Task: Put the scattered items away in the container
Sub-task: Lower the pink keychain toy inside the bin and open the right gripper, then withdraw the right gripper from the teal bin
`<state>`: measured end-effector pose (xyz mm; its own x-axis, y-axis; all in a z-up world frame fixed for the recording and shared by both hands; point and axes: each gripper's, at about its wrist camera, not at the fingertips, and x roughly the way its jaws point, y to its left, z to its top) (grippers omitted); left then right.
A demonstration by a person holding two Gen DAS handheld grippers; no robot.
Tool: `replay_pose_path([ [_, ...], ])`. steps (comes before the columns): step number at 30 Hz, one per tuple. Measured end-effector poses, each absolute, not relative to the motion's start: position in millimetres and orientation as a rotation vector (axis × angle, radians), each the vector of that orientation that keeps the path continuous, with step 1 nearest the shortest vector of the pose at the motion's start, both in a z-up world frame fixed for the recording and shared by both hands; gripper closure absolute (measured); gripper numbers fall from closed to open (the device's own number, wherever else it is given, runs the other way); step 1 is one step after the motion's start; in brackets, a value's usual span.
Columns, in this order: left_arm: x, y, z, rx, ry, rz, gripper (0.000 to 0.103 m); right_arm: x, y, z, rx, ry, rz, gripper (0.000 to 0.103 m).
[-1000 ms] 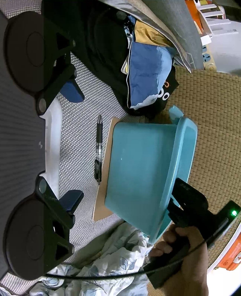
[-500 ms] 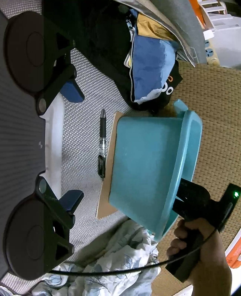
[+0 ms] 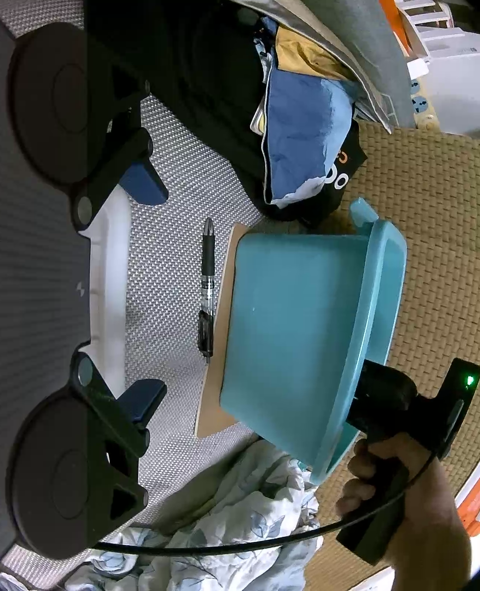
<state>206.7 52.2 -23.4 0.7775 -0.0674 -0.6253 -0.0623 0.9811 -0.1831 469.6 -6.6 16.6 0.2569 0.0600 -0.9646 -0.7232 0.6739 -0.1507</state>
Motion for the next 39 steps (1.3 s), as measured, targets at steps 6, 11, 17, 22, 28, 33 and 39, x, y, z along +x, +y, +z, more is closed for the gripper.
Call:
replay_pose_path([
  [6, 207, 51, -24, -0.200, 0.684, -0.008, 0.000, 472, -7, 12, -0.643, 1.207, 0.589, 0.069],
  [11, 208, 49, -25, -0.194, 0.688, -0.012, 0.000, 473, -9, 12, -0.626, 1.194, 0.598, 0.068],
  [17, 207, 49, -26, -0.199, 0.689, -0.016, 0.000, 472, -11, 12, -0.614, 1.186, 0.590, 0.068],
  [22, 208, 49, -26, -0.200, 0.690, -0.020, 0.000, 472, -12, 18, -0.626, 1.157, 0.578, 0.067],
  [28, 208, 49, -26, -0.199, 0.692, -0.019, 0.000, 471, -15, 26, -0.594, 1.121, 0.583, 0.065],
  [33, 208, 47, -26, -0.194, 0.691, -0.017, 0.000, 460, -17, 40, -0.561, 1.066, 0.617, 0.065],
  [39, 208, 48, -26, -0.190, 0.689, -0.006, 0.000, 435, -19, 61, -0.554, 0.967, 0.660, 0.065],
])
